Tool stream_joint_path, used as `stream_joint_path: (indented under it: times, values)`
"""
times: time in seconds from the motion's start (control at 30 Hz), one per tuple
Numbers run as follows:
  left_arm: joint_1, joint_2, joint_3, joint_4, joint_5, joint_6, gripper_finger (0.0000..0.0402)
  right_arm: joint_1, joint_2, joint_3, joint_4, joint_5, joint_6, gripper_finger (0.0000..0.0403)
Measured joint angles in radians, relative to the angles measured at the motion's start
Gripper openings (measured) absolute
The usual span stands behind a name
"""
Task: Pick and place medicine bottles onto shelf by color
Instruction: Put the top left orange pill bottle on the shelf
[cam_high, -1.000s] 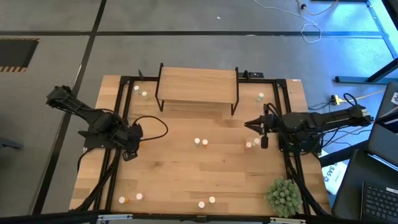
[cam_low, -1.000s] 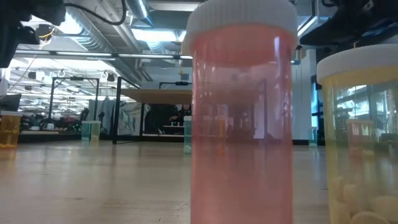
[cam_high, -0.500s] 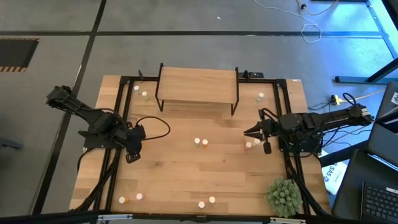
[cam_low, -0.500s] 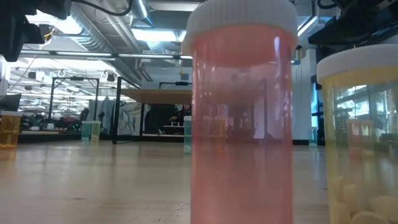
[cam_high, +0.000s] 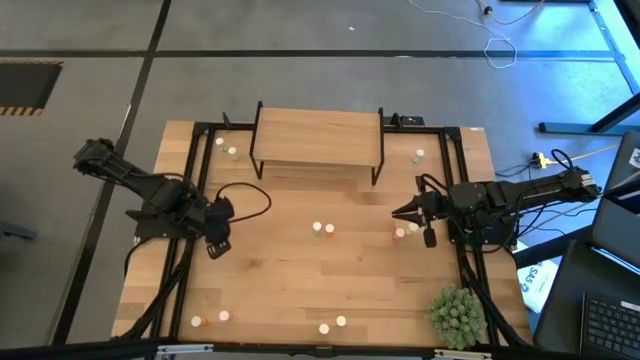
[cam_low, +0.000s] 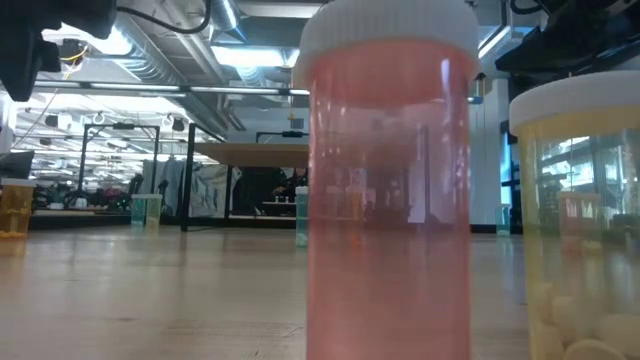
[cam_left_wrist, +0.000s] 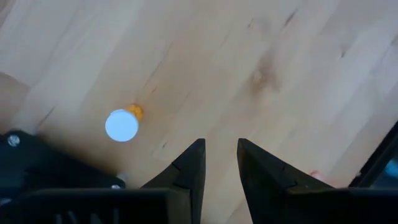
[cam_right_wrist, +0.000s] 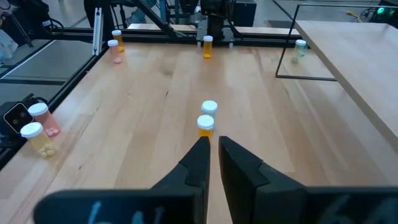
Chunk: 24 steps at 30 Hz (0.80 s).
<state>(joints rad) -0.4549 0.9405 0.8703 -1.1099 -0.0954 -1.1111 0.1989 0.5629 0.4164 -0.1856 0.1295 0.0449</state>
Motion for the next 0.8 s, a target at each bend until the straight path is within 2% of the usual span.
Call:
stream_joint_path:
  times: [0.27, 0.57, 0.8]
  values:
    - [0.032, 0.0, 0.0, -0.067, 0.002, -0.108, 0.0087, 0.0, 0.0, 0.0, 0.0, 0.0, 0.0, 0.0039]
    - [0.034, 0.007, -0.001, -0.094, -0.007, -0.119, 0.0088, 0.0, 0.0, 0.0, 0.0, 0.0, 0.0, 0.0039]
    - [0.034, 0.039, -0.001, -0.114, -0.007, -0.118, 0.0133, 0.0, 0.0, 0.0, 0.001, 0.0, 0.0, 0.0039]
